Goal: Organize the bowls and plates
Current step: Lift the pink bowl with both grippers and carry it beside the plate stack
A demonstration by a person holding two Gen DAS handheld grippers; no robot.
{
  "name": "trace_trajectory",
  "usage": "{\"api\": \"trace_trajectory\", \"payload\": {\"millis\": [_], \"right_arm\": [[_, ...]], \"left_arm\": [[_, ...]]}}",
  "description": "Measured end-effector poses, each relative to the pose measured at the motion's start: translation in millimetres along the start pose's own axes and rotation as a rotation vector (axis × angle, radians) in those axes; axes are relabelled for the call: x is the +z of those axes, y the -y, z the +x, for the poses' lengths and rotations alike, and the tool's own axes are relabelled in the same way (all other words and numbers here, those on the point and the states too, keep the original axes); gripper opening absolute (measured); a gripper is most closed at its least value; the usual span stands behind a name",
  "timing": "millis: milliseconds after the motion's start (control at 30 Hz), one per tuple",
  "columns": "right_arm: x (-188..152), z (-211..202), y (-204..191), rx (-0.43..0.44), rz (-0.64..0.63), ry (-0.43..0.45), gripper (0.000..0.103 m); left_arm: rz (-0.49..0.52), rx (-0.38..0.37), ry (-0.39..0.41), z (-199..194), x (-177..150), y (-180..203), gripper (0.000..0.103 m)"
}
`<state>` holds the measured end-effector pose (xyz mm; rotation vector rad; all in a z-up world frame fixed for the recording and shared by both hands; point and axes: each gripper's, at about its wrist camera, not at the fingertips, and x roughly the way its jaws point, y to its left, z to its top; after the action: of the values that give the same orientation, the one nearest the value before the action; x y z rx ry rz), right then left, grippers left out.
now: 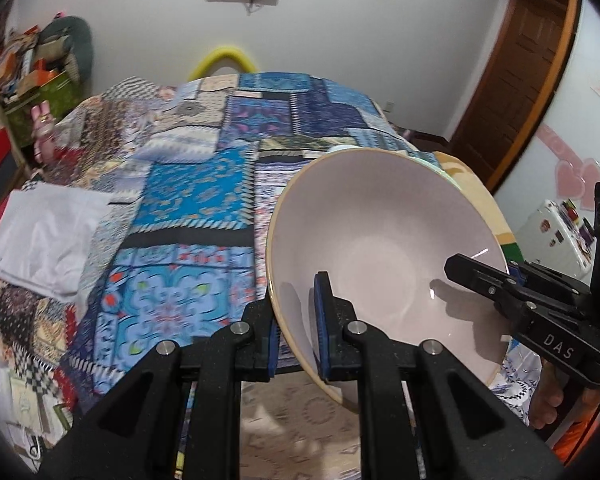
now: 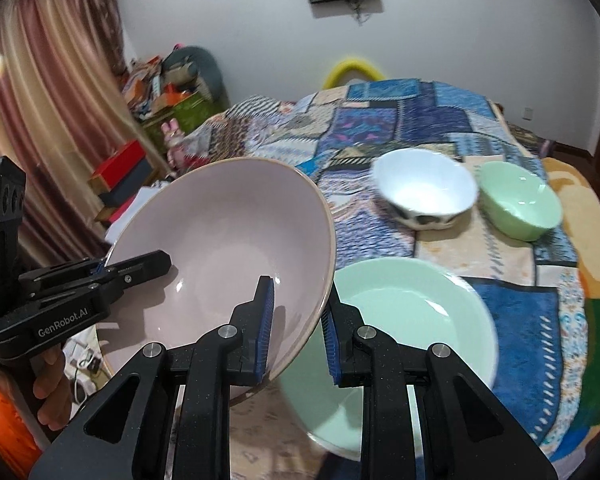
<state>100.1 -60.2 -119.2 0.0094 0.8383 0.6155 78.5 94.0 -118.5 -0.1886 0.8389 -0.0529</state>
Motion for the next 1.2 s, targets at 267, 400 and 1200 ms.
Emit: {"api": "trace_trajectory", "payload": {"millis": [267, 400, 1200], "right_arm": [[-2, 33, -30, 0.046, -0.035, -0.065, 0.021], [-5, 48, -41, 0.057, -0.05, -0.097, 0.021], [-26, 115, -47, 0.025, -0.081, -0.273, 0.021]], "left_arm": [[-0.069, 0.061, -0.012, -4, -17, -51, 0.014], [-0.105, 0.075, -0.036, 2, -26, -72, 0.014], [-0.19, 0.102, -0.191, 64, -63, -125, 0.014]]}}
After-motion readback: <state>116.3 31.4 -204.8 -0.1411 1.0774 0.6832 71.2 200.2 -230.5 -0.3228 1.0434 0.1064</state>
